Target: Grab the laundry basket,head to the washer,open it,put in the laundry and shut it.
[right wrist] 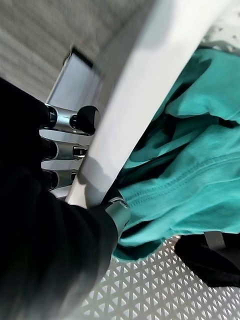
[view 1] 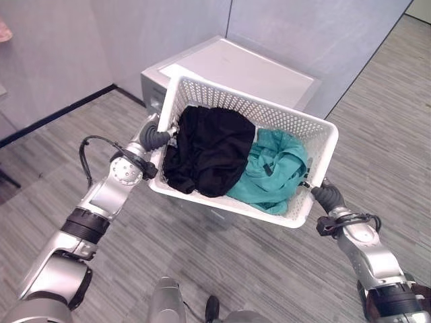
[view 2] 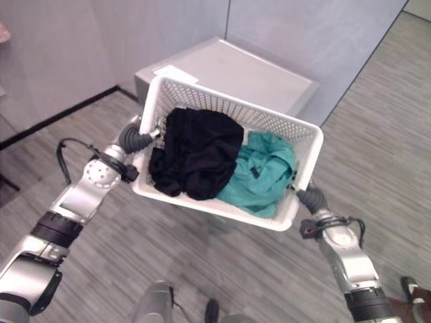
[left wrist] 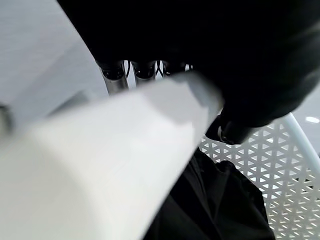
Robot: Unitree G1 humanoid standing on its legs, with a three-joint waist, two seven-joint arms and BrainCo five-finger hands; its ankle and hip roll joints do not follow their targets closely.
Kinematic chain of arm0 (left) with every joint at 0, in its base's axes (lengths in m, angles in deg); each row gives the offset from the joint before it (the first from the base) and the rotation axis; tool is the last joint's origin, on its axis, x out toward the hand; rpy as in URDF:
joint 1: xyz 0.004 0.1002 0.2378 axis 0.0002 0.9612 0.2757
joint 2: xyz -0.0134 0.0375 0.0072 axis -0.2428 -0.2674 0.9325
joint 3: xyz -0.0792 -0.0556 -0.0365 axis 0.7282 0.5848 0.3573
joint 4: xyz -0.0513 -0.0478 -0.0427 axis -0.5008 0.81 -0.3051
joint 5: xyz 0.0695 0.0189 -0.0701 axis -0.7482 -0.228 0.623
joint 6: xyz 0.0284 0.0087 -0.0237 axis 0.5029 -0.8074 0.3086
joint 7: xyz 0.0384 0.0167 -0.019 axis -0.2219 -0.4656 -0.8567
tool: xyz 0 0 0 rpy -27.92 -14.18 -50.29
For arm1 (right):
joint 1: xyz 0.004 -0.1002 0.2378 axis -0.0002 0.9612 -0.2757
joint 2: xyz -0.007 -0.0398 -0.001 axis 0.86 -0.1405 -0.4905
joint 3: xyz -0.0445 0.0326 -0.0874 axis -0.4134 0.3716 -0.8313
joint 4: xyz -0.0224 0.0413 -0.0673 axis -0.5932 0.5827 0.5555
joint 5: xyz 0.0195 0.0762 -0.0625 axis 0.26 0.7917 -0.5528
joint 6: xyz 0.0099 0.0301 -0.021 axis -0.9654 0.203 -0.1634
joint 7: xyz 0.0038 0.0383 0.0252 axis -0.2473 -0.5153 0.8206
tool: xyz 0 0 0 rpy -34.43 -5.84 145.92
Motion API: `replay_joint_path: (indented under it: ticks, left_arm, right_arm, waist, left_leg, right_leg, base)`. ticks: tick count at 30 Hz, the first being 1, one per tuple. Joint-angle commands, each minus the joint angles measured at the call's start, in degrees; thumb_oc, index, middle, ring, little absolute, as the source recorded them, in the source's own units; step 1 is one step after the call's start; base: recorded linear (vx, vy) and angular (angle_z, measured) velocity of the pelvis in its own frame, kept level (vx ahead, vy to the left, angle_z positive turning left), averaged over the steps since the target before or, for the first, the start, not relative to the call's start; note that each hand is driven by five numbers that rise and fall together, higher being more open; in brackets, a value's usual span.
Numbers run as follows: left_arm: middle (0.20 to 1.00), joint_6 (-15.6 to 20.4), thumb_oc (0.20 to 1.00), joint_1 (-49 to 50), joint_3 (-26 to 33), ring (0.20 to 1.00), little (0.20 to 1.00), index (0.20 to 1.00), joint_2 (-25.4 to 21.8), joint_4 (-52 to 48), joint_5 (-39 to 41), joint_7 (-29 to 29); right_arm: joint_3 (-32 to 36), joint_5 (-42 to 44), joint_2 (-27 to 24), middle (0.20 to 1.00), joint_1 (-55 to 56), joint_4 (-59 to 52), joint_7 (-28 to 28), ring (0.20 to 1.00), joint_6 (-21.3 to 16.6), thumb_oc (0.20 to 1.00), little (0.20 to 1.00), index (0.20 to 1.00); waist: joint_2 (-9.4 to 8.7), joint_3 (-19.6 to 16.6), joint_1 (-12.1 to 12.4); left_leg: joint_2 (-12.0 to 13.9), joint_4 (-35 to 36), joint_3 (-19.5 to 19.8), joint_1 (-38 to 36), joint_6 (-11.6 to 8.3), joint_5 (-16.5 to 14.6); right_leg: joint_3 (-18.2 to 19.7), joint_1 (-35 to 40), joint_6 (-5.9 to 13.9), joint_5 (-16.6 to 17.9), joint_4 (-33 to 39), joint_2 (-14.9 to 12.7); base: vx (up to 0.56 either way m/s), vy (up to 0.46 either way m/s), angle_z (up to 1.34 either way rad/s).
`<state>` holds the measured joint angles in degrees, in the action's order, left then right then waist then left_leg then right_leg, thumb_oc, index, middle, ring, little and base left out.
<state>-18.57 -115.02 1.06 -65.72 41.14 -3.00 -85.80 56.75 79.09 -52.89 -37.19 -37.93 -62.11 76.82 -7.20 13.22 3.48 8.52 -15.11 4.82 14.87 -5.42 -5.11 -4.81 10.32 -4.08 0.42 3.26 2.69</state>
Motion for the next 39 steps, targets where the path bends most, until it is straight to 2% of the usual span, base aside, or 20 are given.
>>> replay_joint_path:
  ticks: [1,4,11,15,18,19,20,21,22,23,24,25,28,29,30,32,35,37,38,39]
  left_arm:
    - [0.200,5.6,0.200,-7.3,0.1,0.200,0.200,0.200,2.9,-1.2,-0.2,-1.4]
    - [0.200,5.9,0.200,-7.7,-0.9,0.200,0.200,0.200,2.6,-2.3,-1.3,-0.6]
    - [0.200,5.9,0.200,-11.3,-3.7,0.200,0.200,0.200,0.9,-1.3,-2.3,-0.9]
    - [0.200,5.6,0.200,-15.2,-6.1,0.200,0.200,0.200,0.3,0.8,-1.7,-1.0]
    - [0.200,4.5,0.200,-24.2,-12.7,0.200,0.200,0.200,1.4,6.8,-0.9,-1.3]
    - [0.200,4.0,0.200,-28.6,-15.6,0.200,0.200,0.200,1.8,9.9,-0.9,-1.0]
    - [0.200,3.7,0.200,-29.7,-16.7,0.200,0.200,0.200,2.0,11.3,-1.0,-0.9]
    - [0.200,3.5,0.200,-32.4,-18.6,0.200,0.200,0.200,2.4,13.4,-0.7,-1.0]
    - [0.200,3.1,0.200,-34.4,-20.7,0.200,0.200,0.200,2.5,15.4,0.0,-0.7]
    - [0.200,3.2,0.200,-34.5,-20.8,0.200,0.200,0.200,2.5,15.5,0.0,-0.8]
    - [0.200,3.0,0.200,-36.1,-22.8,0.200,0.200,0.200,2.7,18.1,2.0,-0.3]
    - [0.200,2.6,0.200,-37.2,-24.1,0.200,0.200,0.200,3.4,19.5,3.1,0.5]
    - [0.200,2.7,0.200,-41.0,-27.6,0.200,0.200,0.200,4.2,23.1,3.5,1.4]
    - [0.200,3.4,0.200,-42.0,-29.8,0.200,0.200,0.200,4.1,25.6,4.9,2.1]
    - [0.200,3.5,0.200,-42.1,-29.9,0.200,0.200,0.200,4.1,25.7,5.0,2.1]
    - [0.200,3.8,0.200,-41.8,-30.3,0.200,0.200,0.200,3.3,26.8,6.6,3.0]
    - [0.200,4.1,0.200,-41.3,-30.8,0.200,0.200,0.200,1.2,26.9,7.1,3.6]
    - [0.200,4.7,0.200,-40.8,-31.0,0.200,0.200,0.200,0.9,27.1,6.7,3.9]
    - [0.200,4.5,0.200,-41.3,-31.6,0.200,0.200,0.200,-1.0,26.9,6.3,3.5]
    - [0.200,4.3,0.200,-41.8,-32.2,0.200,0.200,0.200,-1.4,27.3,5.8,3.5]
  right_arm:
    - [0.8,0.3,-3.1,0.200,-3.3,-3.6,2.8,0.200,-7.1,0.200,0.200,0.200]
    - [-0.3,0.4,-1.1,0.200,-4.0,-4.0,2.9,0.200,-7.1,0.200,0.200,0.200]
    - [-1.0,0.1,-0.6,0.200,-5.4,-4.7,3.3,0.200,-6.4,0.200,0.200,0.200]
    - [-0.3,0.6,-2.7,0.200,-7.7,-2.8,2.2,0.200,-6.6,0.200,0.200,0.200]
    - [0.3,1.8,-8.8,0.200,-11.7,2.4,0.8,0.200,-5.9,0.200,0.200,0.200]
    - [0.3,1.9,-12.0,0.200,-13.9,4.8,0.4,0.200,-5.6,0.200,0.200,0.200]
    - [-0.1,2.0,-12.7,0.200,-14.3,5.3,0.2,0.200,-5.5,0.200,0.200,0.200]
    - [-1.1,2.2,-13.4,0.200,-16.0,6.4,0.0,0.200,-5.7,0.200,0.200,0.200]
    - [-2.6,2.3,-13.9,0.200,-18.0,8.0,-0.2,0.200,-5.8,0.200,0.200,0.200]
    - [-2.6,2.4,-13.9,0.200,-18.2,8.1,-0.2,0.200,-5.8,0.200,0.200,0.200]
    - [-4.5,2.2,-14.5,0.200,-20.0,10.4,-0.4,0.200,-5.2,0.200,0.200,0.200]
    - [-5.1,2.6,-15.0,0.200,-20.5,11.0,-0.4,0.200,-4.9,0.200,0.200,0.200]
    - [-6.2,2.7,-16.2,0.200,-22.1,11.8,0.0,0.200,-4.7,0.200,0.200,0.200]
    - [-7.9,2.8,-16.4,0.200,-23.5,13.1,0.2,0.200,-4.9,0.200,0.200,0.200]
    - [-8.0,2.9,-16.3,0.200,-23.7,13.3,0.2,0.200,-5.0,0.200,0.200,0.200]
    - [-9.6,3.5,-15.7,0.200,-25.3,14.3,0.4,0.200,-5.4,0.200,0.200,0.200]
    - [-10.8,3.1,-13.8,0.200,-25.8,14.0,1.6,0.200,-4.8,0.200,0.200,0.200]
    - [-10.7,2.9,-12.9,0.200,-25.0,13.2,2.0,0.200,-5.2,0.200,0.200,0.200]
    - [-11.0,2.0,-11.8,0.200,-24.4,12.2,2.7,0.200,-4.8,0.200,0.200,0.200]
    - [-11.7,1.8,-11.2,0.200,-24.9,12.3,2.9,0.200,-4.6,0.200,0.200,0.200]
  waist:
    - [2.24,-5.8,1.4]
    - [3.41,-7.5,1.7]
    - [3.66,-8.9,2.2]
    - [3.53,-9.3,1.8]
    - [3.44,-9.4,0.6]
    - [3.15,-8.6,0.0]
    - [2.99,-8.4,0.0]
    - [2.45,-7.1,0.5]
    - [2.04,-6.1,0.5]
    - [2.11,-6.1,0.4]
    - [1.57,-5.0,0.2]
    - [1.98,-4.9,-0.5]
    - [2.58,-5.5,0.1]
    - [2.93,-5.5,1.2]
    - [2.86,-5.5,1.1]
    - [3.53,-5.6,1.9]
    - [5.12,-7.8,2.5]
    - [4.74,-8.6,2.9]
    - [4.58,-9.6,3.7]
    - [4.61,-9.5,3.7]
  left_leg:
    - [1.8,8.8,1.7,-9.8,1.63,8.8]
    - [1.6,11.5,0.2,-12.1,0.88,8.8]
    - [0.1,13.6,-0.3,-15.7,1.38,6.7]
    - [0.6,13.9,-0.7,-16.4,1.35,6.7]
    - [2.5,12.9,-0.9,-15.9,0.38,8.5]
    - [4.2,8.7,-1.1,-14.3,0.07,10.5]
    - [4.6,6.0,-1.0,-13.6,0.29,11.8]
    - [4.1,0.6,0.3,-10.8,1.04,15.4]
    - [2.6,-6.7,2.4,-7.4,2.40,14.6]
    - [2.6,-7.2,2.5,-7.0,2.42,14.4]
    - [1.7,-15.0,1.4,-2.7,4.21,14.5]
    - [2.0,-15.1,-0.3,-0.6,4.31,14.0]
    - [-0.1,-6.6,-2.0,2.7,3.30,11.8]
    - [-2.5,3.0,-0.3,2.7,2.41,12.6]
    - [-2.6,3.7,-0.3,2.5,2.45,13.2]
    - [-4.4,10.1,2.9,3.0,1.76,13.7]
    - [-4.8,11.8,3.4,0.9,1.86,14.5]
    - [-5.5,9.7,1.5,0.8,1.98,13.9]
    - [-6.6,8.5,0.2,-2.0,3.65,12.0]
    - [-7.2,8.1,-0.3,-3.6,4.92,10.9]
  right_leg:
    - [-5.2,-4.9,8.20,-2.5,-2.7,-6.9]
    - [-5.6,-4.1,8.49,-2.4,-2.1,-7.9]
    - [-3.6,-4.2,9.36,-2.2,-1.9,-9.1]
    - [-2.8,-4.4,9.31,-2.6,-2.4,-8.8]
    - [-2.2,-4.5,8.39,-3.9,-3.2,-6.9]
    - [-2.4,-4.1,6.95,-4.7,-3.8,-5.3]
    - [-2.2,-3.4,6.47,-5.2,-3.9,-4.8]
    - [-1.8,-3.2,5.69,-4.8,-4.2,-4.3]
    - [-1.2,-2.8,5.00,-4.9,-4.8,-3.7]
    - [-1.3,-2.9,5.02,-5.0,-4.8,-3.7]
    - [-1.5,-2.0,4.32,-5.4,-4.8,-3.3]
    - [-2.3,-1.7,4.15,-5.7,-4.8,-2.8]
    - [-2.4,-0.5,4.91,-6.6,-3.5,-2.7]
    - [-2.1,0.5,5.47,-8.2,-3.9,-3.2]
    - [-2.2,0.4,5.48,-8.1,-4.0,-3.3]
    - [-2.1,1.5,6.23,-9.9,-4.8,-3.5]
    - [-1.1,3.1,7.60,-11.4,-6.5,-4.2]
    - [-1.5,3.8,8.27,-11.6,-8.1,-5.8]
    - [-0.4,1.8,9.69,-9.5,-15.8,-7.5]
    - [0.3,-0.1,10.60,-7.1,-22.1,-8.0]
  base:
    - [0.17,0.093,-0.56]
    - [0.17,0.148,-0.85]
    - [0.10,0.084,-0.44]
    - [0.07,-0.039,-0.14]
    - [0.10,-0.161,0.47]
    - [0.14,-0.268,0.95]
    - [0.08,-0.305,0.72]
    - [0.06,-0.239,0.17]
    - [0.00,-0.167,-0.04]
    - [0.07,-0.191,-0.01]
    - [0.07,-0.137,0.10]
    - [0.12,-0.129,0.16]
    - [0.25,0.070,0.32]
    - [0.27,0.111,0.20]
    - [0.29,0.123,0.04]
    - [0.29,0.111,-0.20]
    - [0.38,0.208,-0.41]
    - [0.38,0.209,-0.73]
    - [0.40,0.235,-0.57]
    - [0.46,0.299,-0.54]
